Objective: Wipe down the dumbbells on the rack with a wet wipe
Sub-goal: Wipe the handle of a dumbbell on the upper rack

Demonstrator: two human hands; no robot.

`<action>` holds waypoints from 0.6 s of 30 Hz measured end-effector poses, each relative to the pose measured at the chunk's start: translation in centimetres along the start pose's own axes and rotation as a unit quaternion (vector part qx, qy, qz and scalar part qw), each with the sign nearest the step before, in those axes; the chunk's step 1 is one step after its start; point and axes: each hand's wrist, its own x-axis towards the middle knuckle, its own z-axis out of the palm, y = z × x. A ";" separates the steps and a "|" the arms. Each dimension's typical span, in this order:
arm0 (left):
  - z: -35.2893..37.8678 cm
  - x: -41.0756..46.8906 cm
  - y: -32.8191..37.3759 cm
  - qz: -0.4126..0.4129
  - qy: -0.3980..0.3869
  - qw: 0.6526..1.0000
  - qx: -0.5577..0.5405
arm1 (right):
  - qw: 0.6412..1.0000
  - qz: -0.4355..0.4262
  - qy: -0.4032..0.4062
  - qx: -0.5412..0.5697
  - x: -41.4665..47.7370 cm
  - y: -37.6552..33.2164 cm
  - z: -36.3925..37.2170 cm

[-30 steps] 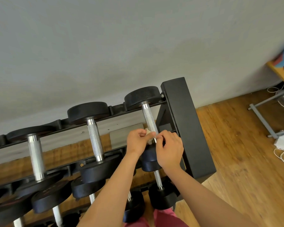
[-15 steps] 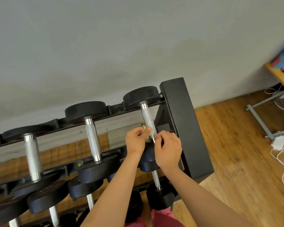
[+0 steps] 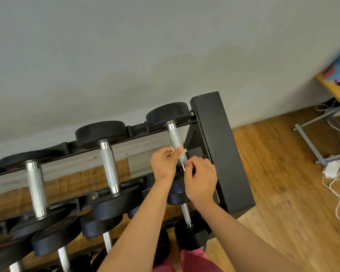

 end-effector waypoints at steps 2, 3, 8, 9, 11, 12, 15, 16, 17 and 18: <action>-0.4 -0.7 -0.3 0.030 0.011 0.999 0.017 | 1.000 -0.003 0.003 0.002 0.0 0.0 -0.1; -0.6 -0.9 -0.6 0.043 0.011 0.999 0.023 | 1.000 -0.002 0.003 0.004 0.0 0.0 -0.1; -0.5 -0.1 0.0 0.064 -0.010 0.997 0.046 | 1.000 -0.003 -0.001 0.005 0.1 -0.1 0.0; -0.5 -0.1 0.2 0.066 -0.005 0.997 0.048 | 1.000 -0.003 -0.002 0.005 0.0 -0.1 0.0; -0.5 -0.5 0.2 0.084 0.009 0.995 0.058 | 1.000 -0.003 0.001 0.005 0.0 -0.2 -0.1; -0.6 -0.8 0.1 0.098 0.012 0.992 0.075 | 1.000 -0.003 0.003 0.007 0.0 -0.2 -0.1; -0.8 -0.9 0.1 0.124 0.003 0.984 0.131 | 1.000 -0.006 0.003 0.002 0.1 -0.1 0.0; -0.9 -0.9 0.2 0.125 0.001 0.983 0.133 | 1.000 -0.006 0.002 0.000 0.1 -0.1 0.0; -0.9 -0.9 0.3 0.125 0.004 0.984 0.125 | 1.000 -0.007 0.003 0.000 0.0 -0.1 0.0; -0.9 -1.1 0.3 0.124 0.008 0.986 0.110 | 1.000 -0.009 0.005 -0.001 0.0 -0.1 0.0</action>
